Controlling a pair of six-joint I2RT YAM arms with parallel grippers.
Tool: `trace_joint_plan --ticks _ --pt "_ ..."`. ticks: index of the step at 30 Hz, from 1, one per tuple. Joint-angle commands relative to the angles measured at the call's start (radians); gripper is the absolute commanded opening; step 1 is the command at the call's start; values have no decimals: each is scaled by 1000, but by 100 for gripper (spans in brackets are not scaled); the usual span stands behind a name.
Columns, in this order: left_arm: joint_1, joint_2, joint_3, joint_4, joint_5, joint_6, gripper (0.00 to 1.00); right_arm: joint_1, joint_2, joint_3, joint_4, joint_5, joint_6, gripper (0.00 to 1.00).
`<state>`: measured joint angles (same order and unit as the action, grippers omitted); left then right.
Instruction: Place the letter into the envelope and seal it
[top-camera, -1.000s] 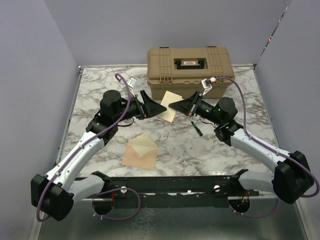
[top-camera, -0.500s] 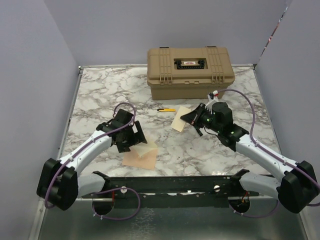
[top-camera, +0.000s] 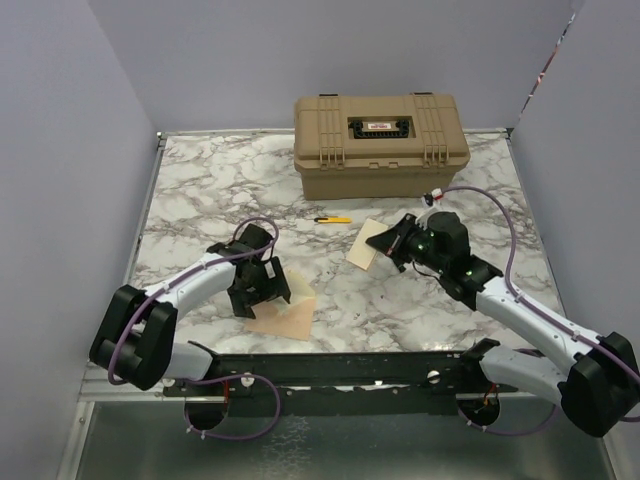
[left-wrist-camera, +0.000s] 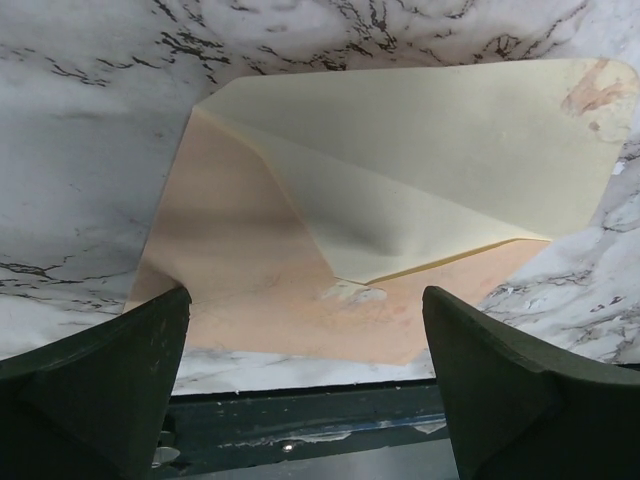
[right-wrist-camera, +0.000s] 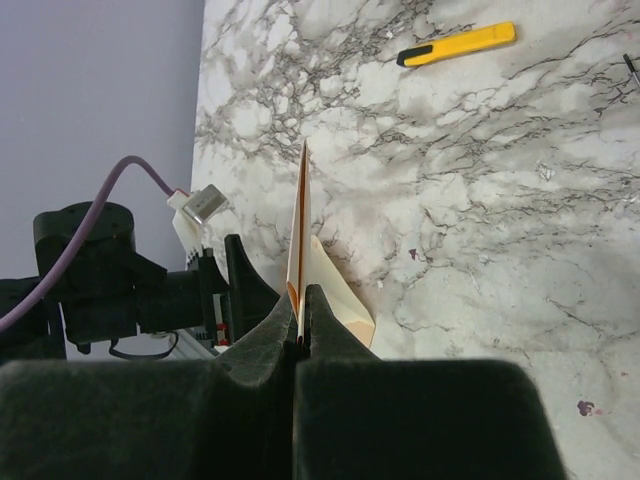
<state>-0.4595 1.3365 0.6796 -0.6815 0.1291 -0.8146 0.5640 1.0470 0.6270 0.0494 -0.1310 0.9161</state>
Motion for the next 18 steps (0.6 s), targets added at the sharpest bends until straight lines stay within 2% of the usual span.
trace_joint_plan --ticks 1,9,18 --pt "-6 101 -18 182 77 81 99 8 -18 -19 -48 31 -10 1" --pt "-14 264 134 268 117 250 93 8 10 -34 -102 -67 -121 1" --pt "-53 414 299 338 171 339 87 8 78 -42 -85 -161 -174 1"
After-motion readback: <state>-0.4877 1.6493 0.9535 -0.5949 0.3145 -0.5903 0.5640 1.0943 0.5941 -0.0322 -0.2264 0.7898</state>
